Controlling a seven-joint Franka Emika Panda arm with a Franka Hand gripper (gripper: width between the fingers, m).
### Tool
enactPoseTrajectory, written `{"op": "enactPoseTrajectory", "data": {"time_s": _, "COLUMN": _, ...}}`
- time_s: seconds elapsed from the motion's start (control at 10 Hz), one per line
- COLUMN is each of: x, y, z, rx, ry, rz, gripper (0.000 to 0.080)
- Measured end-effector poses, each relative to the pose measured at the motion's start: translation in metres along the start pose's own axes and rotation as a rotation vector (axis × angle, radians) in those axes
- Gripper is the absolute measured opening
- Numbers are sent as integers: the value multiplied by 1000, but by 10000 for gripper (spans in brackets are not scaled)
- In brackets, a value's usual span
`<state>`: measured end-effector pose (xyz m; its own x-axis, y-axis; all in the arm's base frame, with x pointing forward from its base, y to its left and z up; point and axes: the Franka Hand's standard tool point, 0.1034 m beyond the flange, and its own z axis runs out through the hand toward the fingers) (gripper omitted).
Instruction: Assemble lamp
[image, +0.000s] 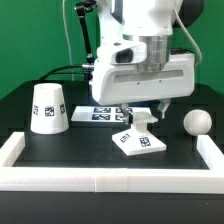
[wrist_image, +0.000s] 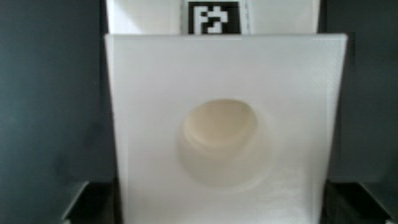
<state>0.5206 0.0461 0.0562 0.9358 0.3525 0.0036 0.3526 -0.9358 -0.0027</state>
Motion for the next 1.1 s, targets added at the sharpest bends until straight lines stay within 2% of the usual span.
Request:
{"op": "enactPoseTrajectory", "data": {"time_s": 0.5, "x": 63, "y": -3, "z": -1, "rx": -4, "ry": 47, "rz": 92, "gripper": 535}}
{"op": "enactPoseTrajectory", "data": {"time_s": 0.8, "x": 82, "y": 0, "z": -1, "rx": 9, "ry": 62, "rz": 186, "gripper": 535}}
{"op": "enactPoseTrajectory", "data": {"time_s": 1.1, "x": 102, "y": -5, "z": -1, "rx": 16, "ry": 75, "rz": 204, "gripper": 535}}
